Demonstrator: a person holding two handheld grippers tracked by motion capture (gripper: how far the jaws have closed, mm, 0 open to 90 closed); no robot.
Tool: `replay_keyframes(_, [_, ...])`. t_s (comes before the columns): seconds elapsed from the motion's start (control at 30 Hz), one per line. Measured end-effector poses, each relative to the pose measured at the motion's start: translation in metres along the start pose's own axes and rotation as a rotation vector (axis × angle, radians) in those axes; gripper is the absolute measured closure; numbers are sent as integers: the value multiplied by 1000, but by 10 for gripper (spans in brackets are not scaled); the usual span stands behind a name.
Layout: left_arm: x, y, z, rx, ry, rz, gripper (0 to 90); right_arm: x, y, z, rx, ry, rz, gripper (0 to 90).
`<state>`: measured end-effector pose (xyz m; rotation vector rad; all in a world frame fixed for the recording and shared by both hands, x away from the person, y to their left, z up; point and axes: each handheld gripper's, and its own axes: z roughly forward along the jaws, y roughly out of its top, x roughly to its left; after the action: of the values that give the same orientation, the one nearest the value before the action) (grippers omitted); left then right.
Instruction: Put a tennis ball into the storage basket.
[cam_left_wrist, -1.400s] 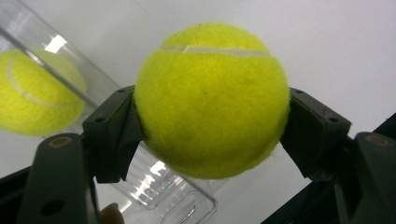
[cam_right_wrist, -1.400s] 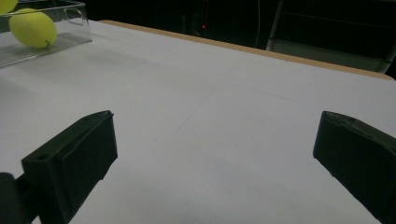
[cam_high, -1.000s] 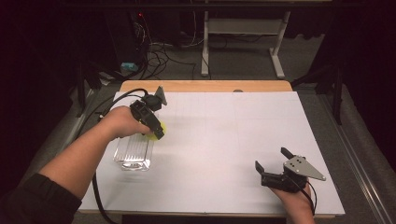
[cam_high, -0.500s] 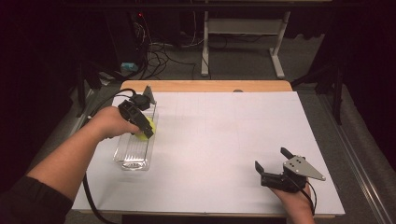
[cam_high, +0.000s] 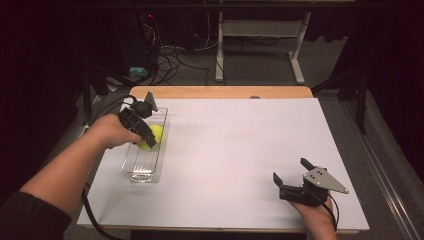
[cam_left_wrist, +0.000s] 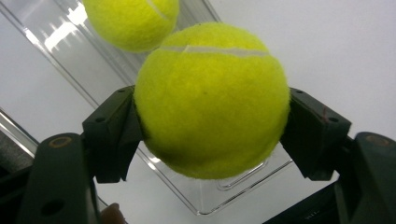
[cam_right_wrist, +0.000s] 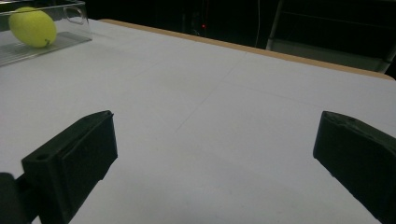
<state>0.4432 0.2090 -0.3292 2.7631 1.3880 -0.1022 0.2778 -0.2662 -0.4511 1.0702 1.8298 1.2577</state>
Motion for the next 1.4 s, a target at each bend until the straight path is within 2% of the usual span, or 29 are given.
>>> replay_keyframes(0.53, [9, -9, -1, 2, 13, -22, 273, 1, 0, 1, 3, 0, 0, 0])
replay_keyframes(0.7, [9, -10, -2, -9, 22, -25, 273, 1, 0, 1, 4, 2, -1, 0])
replay_keyframes(1.03, [4, -5, 7, 26, 39, -9, 272, 1, 0, 1, 5, 2, 0, 0])
replay_keyframes(1.4, [2, -3, 14, 33, 39, -9, 271, 1, 0, 1, 5, 3, -2, 0])
